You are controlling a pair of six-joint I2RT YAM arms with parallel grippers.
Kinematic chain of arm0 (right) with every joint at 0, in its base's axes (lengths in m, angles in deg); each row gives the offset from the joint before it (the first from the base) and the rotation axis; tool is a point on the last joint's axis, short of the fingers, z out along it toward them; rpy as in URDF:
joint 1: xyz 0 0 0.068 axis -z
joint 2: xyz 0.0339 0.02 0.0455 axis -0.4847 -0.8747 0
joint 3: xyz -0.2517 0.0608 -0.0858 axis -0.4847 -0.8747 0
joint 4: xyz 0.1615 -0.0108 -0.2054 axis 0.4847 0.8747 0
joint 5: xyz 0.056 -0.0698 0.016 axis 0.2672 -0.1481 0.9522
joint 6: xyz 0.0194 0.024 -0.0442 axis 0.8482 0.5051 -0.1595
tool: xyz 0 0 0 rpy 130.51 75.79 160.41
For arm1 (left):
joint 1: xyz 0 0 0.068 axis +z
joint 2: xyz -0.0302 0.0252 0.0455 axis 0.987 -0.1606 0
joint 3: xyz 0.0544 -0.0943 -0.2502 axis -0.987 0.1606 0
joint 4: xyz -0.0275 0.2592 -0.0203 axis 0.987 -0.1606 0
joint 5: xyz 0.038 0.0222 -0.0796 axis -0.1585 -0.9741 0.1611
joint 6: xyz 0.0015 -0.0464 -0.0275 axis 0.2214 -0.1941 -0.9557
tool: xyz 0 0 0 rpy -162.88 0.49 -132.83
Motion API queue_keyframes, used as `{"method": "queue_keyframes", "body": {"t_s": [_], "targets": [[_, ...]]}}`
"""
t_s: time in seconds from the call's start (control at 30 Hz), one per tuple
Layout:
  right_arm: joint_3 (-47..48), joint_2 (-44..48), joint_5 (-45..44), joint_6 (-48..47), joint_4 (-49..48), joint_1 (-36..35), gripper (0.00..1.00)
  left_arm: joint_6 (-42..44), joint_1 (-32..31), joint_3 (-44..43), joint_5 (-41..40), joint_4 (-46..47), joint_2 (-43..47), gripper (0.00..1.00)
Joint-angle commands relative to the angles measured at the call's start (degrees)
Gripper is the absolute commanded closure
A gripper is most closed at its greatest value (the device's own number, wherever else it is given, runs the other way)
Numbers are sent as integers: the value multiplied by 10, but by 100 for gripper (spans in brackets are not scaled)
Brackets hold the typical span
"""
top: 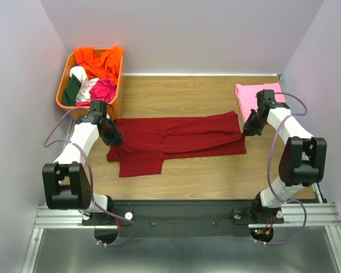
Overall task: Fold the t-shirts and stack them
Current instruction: Fold the tshirt
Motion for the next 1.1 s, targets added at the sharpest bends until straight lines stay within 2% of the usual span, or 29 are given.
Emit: {"method": "queue_keyframes", "body": {"t_s": [0.0,0.13,0.33,0.8,0.87,0.93,1.07], "targets": [[12,19,-31,4,-27,7,98,20,2,-18,7,19,-3,100],[4,12,-27,12,-50,7,95,19,2,-7,-4,34,-11,100],[1,-2,-19,12,-65,7,95,14,2,4,-28,51,-24,100],[-5,-60,26,14,-93,7,92,20,2,21,-26,80,-61,100],[1,-67,29,14,-94,7,87,22,2,21,-26,83,-66,93],[5,-68,36,15,-95,7,76,26,2,19,-15,84,-68,87],[15,-50,42,11,-94,7,56,25,2,4,0,80,-50,68]]}}
